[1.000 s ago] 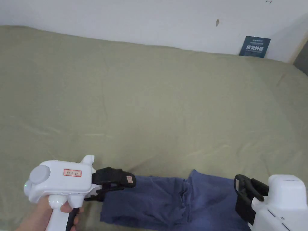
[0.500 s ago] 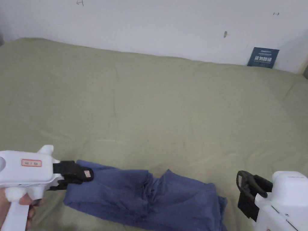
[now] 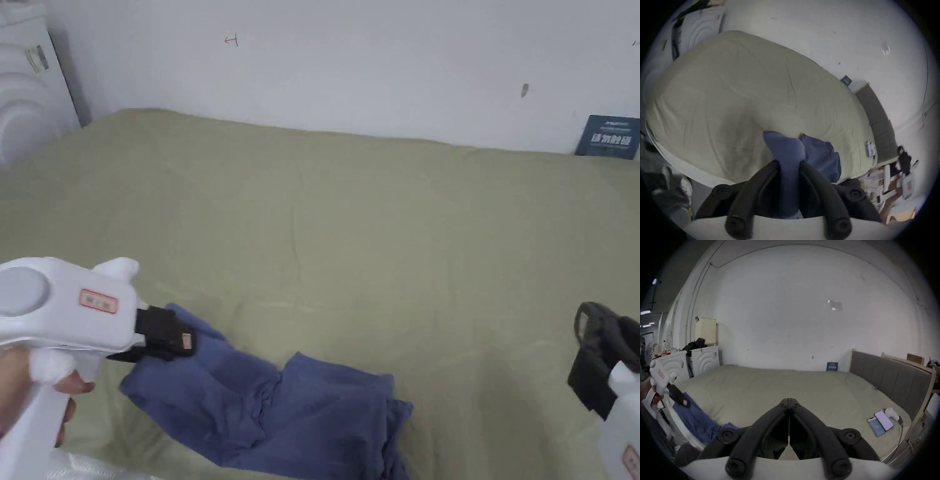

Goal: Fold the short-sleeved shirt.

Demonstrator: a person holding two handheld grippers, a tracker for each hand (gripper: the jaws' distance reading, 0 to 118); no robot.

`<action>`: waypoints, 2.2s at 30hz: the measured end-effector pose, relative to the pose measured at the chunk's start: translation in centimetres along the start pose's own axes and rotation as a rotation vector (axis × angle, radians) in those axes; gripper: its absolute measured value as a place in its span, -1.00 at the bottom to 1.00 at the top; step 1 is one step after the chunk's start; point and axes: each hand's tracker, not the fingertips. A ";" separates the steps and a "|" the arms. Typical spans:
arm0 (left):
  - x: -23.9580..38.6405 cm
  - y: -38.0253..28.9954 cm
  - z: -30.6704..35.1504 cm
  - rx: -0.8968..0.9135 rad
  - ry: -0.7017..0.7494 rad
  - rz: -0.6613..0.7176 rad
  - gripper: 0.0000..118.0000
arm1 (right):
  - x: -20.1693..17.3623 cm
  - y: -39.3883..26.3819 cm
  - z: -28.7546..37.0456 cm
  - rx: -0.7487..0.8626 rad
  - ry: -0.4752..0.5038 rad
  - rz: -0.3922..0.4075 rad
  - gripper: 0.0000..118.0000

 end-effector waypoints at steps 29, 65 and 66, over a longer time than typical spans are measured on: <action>7.7 -5.3 -10.6 -0.178 -0.451 -0.067 -0.99 | 4.5 -2.5 1.8 -0.109 -0.062 -0.090 -1.00; -8.2 1.0 -14.9 -0.268 -0.531 0.018 1.00 | -2.6 -26.9 -21.4 -0.962 0.945 -1.263 -1.00; -7.9 1.0 -15.4 -0.305 -0.559 0.045 1.00 | -2.6 -26.8 -21.5 -0.962 0.947 -1.258 -1.00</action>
